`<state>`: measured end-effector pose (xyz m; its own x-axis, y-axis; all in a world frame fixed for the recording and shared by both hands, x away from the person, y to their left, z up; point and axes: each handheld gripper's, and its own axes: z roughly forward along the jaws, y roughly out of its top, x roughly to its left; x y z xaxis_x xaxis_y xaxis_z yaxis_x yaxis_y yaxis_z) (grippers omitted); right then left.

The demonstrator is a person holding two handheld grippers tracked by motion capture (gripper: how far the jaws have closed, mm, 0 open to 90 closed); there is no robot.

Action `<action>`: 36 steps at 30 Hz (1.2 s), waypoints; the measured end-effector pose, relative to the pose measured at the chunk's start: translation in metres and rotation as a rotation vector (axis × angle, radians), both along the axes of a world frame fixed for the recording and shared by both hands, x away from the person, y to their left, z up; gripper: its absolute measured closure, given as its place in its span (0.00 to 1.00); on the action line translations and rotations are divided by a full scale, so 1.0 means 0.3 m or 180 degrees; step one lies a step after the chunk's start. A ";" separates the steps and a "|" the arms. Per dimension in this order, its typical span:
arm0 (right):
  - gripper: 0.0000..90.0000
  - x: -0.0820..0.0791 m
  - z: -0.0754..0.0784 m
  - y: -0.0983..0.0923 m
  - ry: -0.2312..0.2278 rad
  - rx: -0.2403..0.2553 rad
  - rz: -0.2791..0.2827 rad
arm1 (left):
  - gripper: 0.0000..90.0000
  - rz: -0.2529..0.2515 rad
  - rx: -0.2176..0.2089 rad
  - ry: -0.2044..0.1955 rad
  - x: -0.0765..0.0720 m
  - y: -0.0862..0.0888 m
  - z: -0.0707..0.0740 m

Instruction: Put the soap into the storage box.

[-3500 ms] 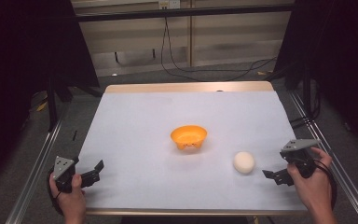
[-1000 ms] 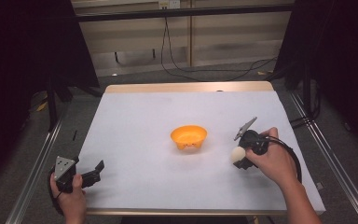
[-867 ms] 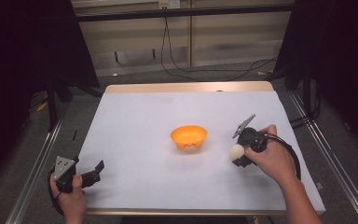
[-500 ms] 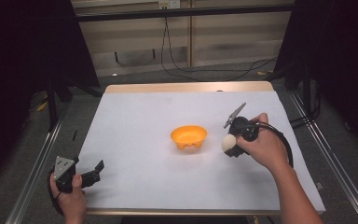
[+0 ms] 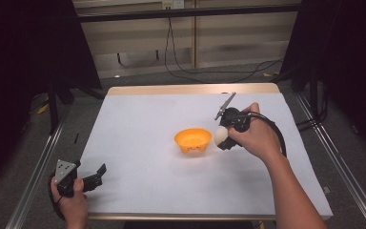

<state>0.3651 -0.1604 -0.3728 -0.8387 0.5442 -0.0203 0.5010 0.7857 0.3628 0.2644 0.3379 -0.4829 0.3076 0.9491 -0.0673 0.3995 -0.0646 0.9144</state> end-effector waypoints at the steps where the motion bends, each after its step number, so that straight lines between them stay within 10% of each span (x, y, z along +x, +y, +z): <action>1: 0.26 0.005 0.003 0.008 -0.0009 -0.0003 0.0001 | 0.00 -0.0005 0.0009 0.0000 0.000 0.000 0.000; 36: 0.26 0.146 -0.015 0.250 0.0063 -0.0065 0.0325 | 0.00 0.0009 0.0027 -0.0008 0.000 -0.004 0.000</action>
